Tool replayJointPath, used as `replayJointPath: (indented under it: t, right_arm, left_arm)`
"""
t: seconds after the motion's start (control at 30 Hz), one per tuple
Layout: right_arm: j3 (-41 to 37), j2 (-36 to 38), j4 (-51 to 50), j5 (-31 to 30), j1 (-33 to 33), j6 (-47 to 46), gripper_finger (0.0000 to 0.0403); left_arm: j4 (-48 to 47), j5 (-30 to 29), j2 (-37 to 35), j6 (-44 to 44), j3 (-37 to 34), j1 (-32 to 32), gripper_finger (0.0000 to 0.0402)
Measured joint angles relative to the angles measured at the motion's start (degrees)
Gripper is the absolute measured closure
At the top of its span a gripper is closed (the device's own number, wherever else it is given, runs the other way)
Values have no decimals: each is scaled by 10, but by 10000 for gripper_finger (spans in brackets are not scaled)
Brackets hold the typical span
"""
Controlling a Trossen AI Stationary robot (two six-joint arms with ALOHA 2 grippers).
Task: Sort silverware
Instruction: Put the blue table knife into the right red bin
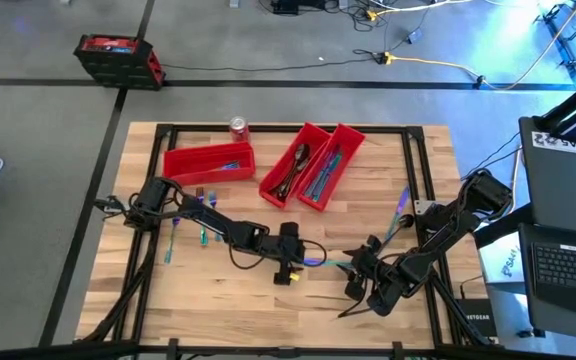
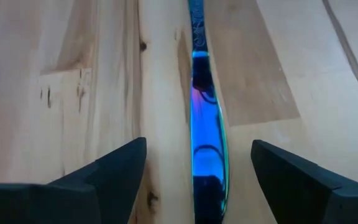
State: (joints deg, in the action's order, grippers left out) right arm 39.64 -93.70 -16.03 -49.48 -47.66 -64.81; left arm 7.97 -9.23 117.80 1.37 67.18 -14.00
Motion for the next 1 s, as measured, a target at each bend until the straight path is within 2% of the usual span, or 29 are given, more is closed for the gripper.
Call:
replayJointPath:
  t: [0.73, 0.8, 1.0]
  right_arm:
    - [0, 6, -4, -5, 0, 6, 214]
    - [0, 6, -4, -5, 0, 6, 214]
    - [0, 6, -4, -5, 0, 6, 214]
  left_arm:
    - [12, 17, 26, 46, 2, -7, 125]
    - [13, 13, 26, 47, 2, -7, 134]
    - [15, 14, 24, 46, 2, 0, 193]
